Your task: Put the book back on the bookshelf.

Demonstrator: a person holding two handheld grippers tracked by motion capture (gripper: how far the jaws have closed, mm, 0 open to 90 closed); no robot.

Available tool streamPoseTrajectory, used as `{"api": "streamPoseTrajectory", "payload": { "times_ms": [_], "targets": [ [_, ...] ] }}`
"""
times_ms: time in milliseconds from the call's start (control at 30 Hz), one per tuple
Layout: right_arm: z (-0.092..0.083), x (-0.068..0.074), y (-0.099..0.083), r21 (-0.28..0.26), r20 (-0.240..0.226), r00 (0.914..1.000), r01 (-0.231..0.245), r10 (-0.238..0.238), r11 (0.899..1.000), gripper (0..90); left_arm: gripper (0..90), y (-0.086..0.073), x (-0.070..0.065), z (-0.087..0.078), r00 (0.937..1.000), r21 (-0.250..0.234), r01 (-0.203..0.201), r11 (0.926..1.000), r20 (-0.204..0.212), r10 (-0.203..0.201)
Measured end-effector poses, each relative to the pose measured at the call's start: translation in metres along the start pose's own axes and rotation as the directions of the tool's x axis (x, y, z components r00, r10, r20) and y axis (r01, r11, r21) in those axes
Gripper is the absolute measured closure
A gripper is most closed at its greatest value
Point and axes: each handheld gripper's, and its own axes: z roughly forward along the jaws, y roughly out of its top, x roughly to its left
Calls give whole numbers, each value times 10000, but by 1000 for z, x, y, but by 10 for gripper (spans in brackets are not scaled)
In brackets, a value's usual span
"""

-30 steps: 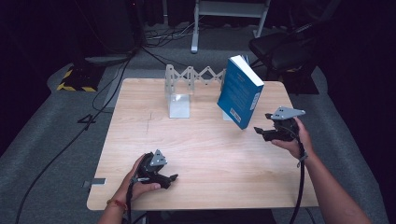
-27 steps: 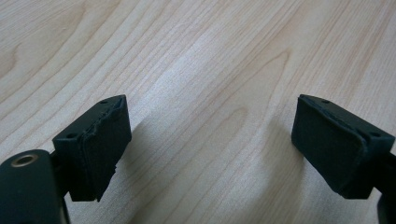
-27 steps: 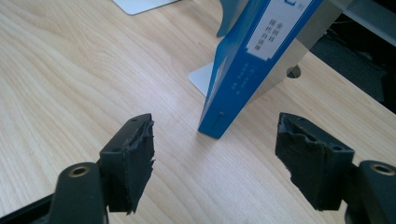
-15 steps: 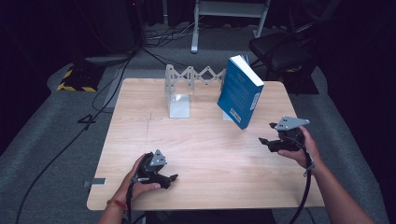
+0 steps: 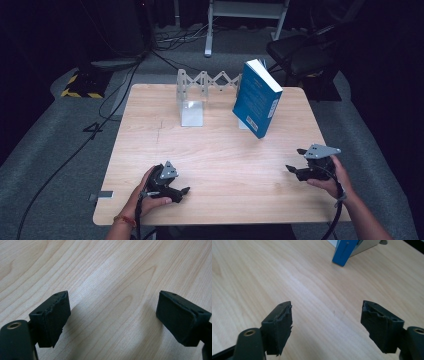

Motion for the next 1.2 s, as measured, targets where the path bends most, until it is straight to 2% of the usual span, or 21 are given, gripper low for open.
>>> {"api": "streamPoseTrajectory", "payload": {
  "times_ms": [100,200,367,467,533,600,700,767,1100,1200],
  "targets": [
    [-3,0,-14,-139,-238,9997,-46,43,9999,268,129,0,0,0,10000,-12,17,10000,-20,-17],
    [-7,-2,-30,-185,-348,9989,-310,303,9993,262,129,-1,-1,-1,10000,-15,38,10000,-84,-38],
    [-12,-6,-56,-61,-413,9946,-959,955,9954,262,129,-1,-1,-1,9999,-7,107,9999,-71,-107],
    [-14,-7,-70,90,-322,9932,-1118,1120,9937,257,129,-1,-1,-1,9999,-18,87,10000,-81,-87],
    [-16,-9,-79,157,-461,9884,-1438,1444,9895,244,129,-1,-1,-1,9999,-8,107,9999,-73,-107],
    [-17,-11,-87,248,-390,9854,-1650,1659,9860,236,129,-1,-1,-1,9999,-17,98,10000,-73,-98],
    [-18,-14,-97,106,-685,9738,-2165,2167,9762,222,129,-1,-1,-1,9999,-17,101,9999,-70,-101],
    [-19,-14,-101,-63,-660,9709,-2313,2304,9729,224,129,-1,-1,-1,9999,-15,101,9999,-57,-101],
    [-20,-12,-102,-48,-515,9682,-2454,2449,9694,219,127,-1,-1,0,10000,-27,46,10000,-56,-46],
    [-20,-13,-102,-62,-530,9667,-2509,2502,9680,225,127,-1,-2,-1,9999,-10,157,9999,-63,-157]
  ]
}}
